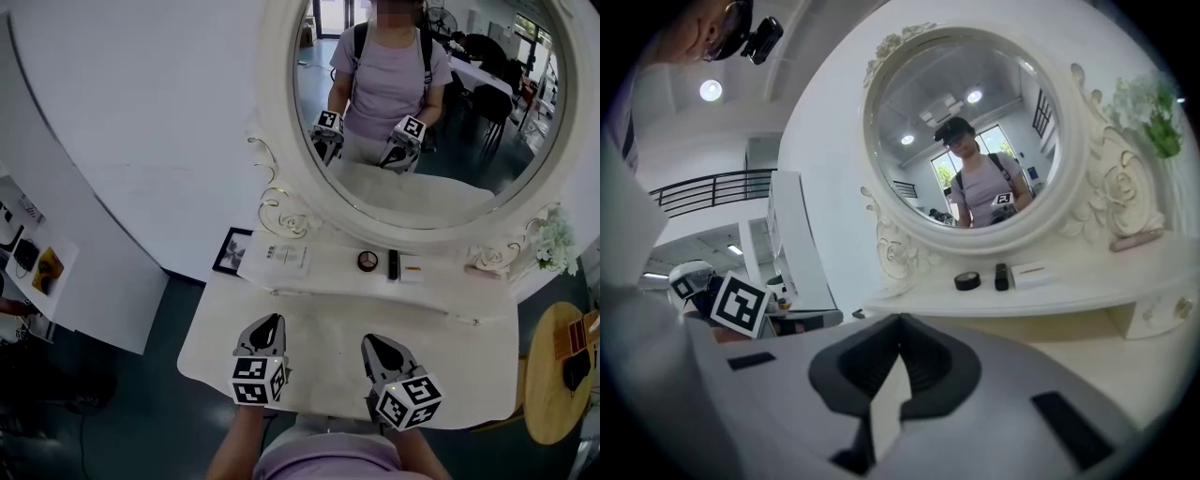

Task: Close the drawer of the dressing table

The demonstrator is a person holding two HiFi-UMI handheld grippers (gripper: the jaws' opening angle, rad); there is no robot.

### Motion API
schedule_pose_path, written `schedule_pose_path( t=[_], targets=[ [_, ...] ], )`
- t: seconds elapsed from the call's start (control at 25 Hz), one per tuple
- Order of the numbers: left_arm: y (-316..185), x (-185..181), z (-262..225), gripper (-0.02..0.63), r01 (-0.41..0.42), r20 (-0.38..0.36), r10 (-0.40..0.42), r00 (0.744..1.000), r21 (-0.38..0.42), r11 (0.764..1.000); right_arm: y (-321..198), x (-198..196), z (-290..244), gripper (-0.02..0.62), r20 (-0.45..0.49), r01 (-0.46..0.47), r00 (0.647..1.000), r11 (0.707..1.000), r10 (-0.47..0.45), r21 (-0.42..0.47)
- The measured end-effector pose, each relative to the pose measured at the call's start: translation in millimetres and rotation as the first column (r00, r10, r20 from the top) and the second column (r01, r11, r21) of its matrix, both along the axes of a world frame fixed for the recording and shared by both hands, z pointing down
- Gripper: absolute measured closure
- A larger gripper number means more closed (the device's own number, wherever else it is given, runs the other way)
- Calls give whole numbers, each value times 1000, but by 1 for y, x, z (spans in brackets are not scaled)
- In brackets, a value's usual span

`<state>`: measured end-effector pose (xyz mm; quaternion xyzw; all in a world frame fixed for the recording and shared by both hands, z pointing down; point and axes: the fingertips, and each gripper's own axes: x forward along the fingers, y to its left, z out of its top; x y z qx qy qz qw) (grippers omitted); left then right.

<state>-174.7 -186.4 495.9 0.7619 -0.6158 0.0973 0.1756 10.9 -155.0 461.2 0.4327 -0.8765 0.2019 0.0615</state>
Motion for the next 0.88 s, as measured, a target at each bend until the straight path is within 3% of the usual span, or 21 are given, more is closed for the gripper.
schedule_pose_path(
  t=[0.88],
  targets=[
    [50,9,-19,603,-17,-63,20,998,49,999,13,2,-14,592,-5,22,1000,998,-22,52]
  ],
)
